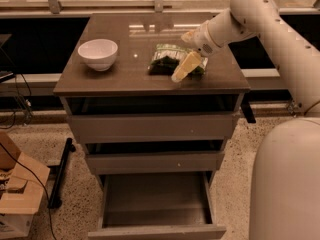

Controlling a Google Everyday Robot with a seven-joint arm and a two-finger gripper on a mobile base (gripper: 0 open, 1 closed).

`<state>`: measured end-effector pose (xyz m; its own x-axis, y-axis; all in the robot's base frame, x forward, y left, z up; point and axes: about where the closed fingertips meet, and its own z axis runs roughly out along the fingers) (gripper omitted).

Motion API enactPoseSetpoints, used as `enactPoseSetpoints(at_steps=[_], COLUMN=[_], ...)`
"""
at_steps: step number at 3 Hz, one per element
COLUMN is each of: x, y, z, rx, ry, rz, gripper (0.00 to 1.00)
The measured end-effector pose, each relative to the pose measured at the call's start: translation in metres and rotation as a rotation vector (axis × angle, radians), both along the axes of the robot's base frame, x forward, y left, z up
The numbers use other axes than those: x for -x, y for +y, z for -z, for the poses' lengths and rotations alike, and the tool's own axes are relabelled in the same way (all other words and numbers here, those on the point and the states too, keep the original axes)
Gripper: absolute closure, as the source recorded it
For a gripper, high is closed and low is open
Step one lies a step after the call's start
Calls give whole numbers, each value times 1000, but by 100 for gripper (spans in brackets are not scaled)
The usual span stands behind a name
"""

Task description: Place green jalapeno chip bag into bottom drawer

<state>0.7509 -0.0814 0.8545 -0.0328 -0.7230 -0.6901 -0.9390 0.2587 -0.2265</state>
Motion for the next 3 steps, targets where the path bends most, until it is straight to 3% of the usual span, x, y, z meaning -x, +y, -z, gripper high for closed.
enactPoseSetpoints(at_steps=[1,2,3], x=[0,16,46], y=[-16,-31,-28], z=[18,8,-20], rx=[23,103,120], ry=[73,60,27], rz=[33,22,-1], gripper=[19,42,66])
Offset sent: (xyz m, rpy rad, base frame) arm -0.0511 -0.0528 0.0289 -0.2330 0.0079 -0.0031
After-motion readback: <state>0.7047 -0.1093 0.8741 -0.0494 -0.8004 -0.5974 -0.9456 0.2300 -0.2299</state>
